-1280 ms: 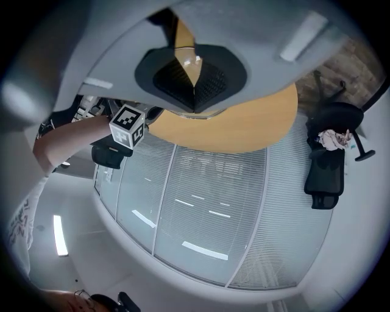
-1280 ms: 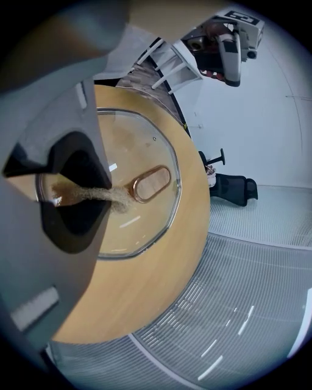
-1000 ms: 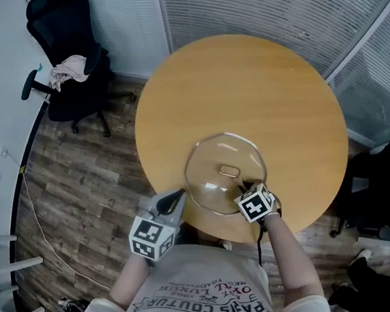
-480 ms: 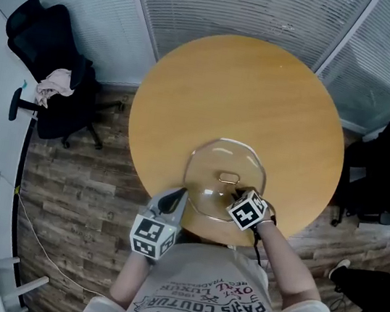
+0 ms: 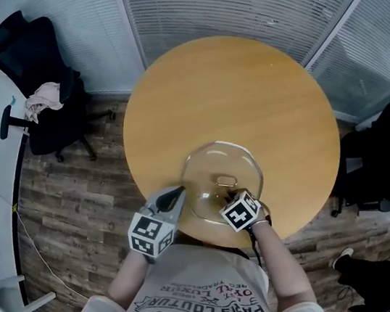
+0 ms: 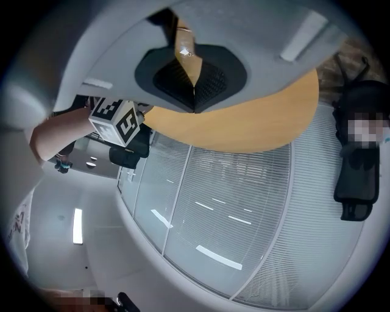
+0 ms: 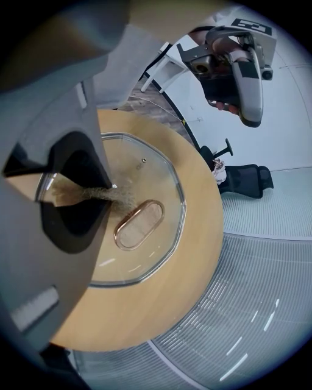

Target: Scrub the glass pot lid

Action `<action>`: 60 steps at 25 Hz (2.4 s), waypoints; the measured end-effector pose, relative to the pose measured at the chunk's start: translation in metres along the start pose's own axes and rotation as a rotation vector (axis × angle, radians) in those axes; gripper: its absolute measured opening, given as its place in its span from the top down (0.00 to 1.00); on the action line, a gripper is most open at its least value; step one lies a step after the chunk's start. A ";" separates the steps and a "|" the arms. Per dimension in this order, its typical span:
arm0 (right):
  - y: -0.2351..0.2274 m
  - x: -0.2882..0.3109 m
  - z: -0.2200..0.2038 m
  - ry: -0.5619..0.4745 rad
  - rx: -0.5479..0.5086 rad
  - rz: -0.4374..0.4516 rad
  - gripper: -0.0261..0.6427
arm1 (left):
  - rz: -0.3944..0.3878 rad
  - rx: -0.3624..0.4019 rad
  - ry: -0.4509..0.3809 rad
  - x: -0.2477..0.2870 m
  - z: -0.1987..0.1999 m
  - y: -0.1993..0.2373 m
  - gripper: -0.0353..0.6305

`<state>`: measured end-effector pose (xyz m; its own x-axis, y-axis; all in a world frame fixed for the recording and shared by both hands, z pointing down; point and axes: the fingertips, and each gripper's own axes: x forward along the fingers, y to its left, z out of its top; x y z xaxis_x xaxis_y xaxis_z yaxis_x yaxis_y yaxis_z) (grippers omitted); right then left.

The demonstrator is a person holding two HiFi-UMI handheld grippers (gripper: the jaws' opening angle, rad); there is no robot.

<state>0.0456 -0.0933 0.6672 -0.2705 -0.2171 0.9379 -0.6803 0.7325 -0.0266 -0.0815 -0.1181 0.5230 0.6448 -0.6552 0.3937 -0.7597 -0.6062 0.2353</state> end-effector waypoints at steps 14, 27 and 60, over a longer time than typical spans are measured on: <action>0.005 -0.014 -0.002 -0.057 -0.114 0.158 0.87 | 0.081 -0.022 0.004 0.020 0.011 -0.028 0.94; -0.118 -0.034 -0.020 -0.076 -0.249 0.108 0.87 | 0.207 -0.033 -0.029 0.046 0.018 -0.073 0.94; -0.153 0.023 0.017 -0.183 -0.589 0.033 0.87 | 0.333 -0.071 -0.049 0.048 0.018 -0.051 0.94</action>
<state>0.1316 -0.2212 0.6870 -0.4330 -0.2576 0.8638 -0.1935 0.9625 0.1901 -0.0106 -0.1268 0.5135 0.3624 -0.8338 0.4166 -0.9320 -0.3239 0.1626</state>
